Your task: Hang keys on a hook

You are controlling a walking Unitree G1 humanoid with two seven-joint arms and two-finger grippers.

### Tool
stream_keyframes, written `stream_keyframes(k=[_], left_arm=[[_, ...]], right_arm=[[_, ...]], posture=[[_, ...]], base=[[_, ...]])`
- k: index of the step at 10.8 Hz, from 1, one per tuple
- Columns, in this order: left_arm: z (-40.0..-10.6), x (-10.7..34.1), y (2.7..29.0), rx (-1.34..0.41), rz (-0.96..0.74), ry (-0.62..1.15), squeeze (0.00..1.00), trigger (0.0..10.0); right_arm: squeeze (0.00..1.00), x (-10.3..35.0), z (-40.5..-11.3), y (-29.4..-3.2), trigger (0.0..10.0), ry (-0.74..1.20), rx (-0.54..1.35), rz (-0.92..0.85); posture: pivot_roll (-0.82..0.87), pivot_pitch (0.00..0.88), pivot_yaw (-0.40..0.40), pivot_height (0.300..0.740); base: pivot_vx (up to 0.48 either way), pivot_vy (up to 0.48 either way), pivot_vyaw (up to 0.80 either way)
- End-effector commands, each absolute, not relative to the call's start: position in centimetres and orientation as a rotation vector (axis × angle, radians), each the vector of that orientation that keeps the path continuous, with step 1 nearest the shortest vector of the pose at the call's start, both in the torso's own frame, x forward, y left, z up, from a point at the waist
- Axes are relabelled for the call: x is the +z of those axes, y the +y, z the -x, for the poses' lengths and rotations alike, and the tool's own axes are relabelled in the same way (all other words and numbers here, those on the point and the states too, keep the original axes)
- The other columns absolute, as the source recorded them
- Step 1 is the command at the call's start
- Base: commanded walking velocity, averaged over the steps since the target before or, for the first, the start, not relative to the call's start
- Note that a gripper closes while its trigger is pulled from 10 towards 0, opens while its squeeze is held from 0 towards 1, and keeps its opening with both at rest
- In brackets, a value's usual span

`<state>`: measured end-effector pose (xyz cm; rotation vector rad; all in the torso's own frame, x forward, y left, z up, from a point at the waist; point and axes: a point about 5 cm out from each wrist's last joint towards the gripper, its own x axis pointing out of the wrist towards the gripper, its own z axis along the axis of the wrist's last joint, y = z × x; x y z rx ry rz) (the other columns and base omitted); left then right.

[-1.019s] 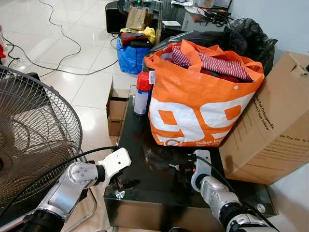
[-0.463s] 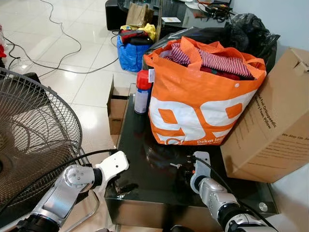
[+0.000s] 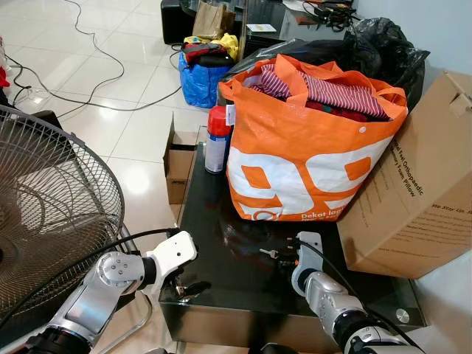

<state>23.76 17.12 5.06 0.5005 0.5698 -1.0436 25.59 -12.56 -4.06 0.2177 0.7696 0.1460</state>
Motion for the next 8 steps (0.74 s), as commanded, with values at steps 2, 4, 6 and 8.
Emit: stream_keyframes(k=[2, 4, 6, 8], left_arm=[[-23.9, 5.5, 16.6, -1.061, -0.506, 0.547, 0.02, 10.0], [-23.9, 5.5, 16.6, -1.06, -0.504, 0.547, 0.02, 10.0], [-24.1, 5.4, 16.5, -1.055, -0.505, 0.544, 0.02, 10.0], [-25.1, 5.7, 16.1, -1.014, -0.489, 0.501, 0.02, 10.0]], right_arm=[[0.0, -4.2, -25.5, -13.3, 0.0, 0.773, 0.123, -0.209], [0.0, -4.2, -25.5, -13.2, 0.0, 0.777, 0.124, -0.207], [0.0, -4.1, -25.5, -13.4, 0.0, 0.773, 0.122, -0.202], [0.0, -2.8, -26.8, -14.2, 0.0, 0.684, 0.127, -0.225]], posture=[[-0.06, 0.051, -0.118, 0.74], [-0.07, 0.049, -0.12, 0.74], [-0.07, 0.024, -0.116, 0.74], [-0.09, 0.0, -0.107, 0.74]], base=[[0.0, 0.0, 0.0], [0.0, 0.0, 0.0], [0.0, 0.0, 0.0], [0.0, 0.0, 0.0]])
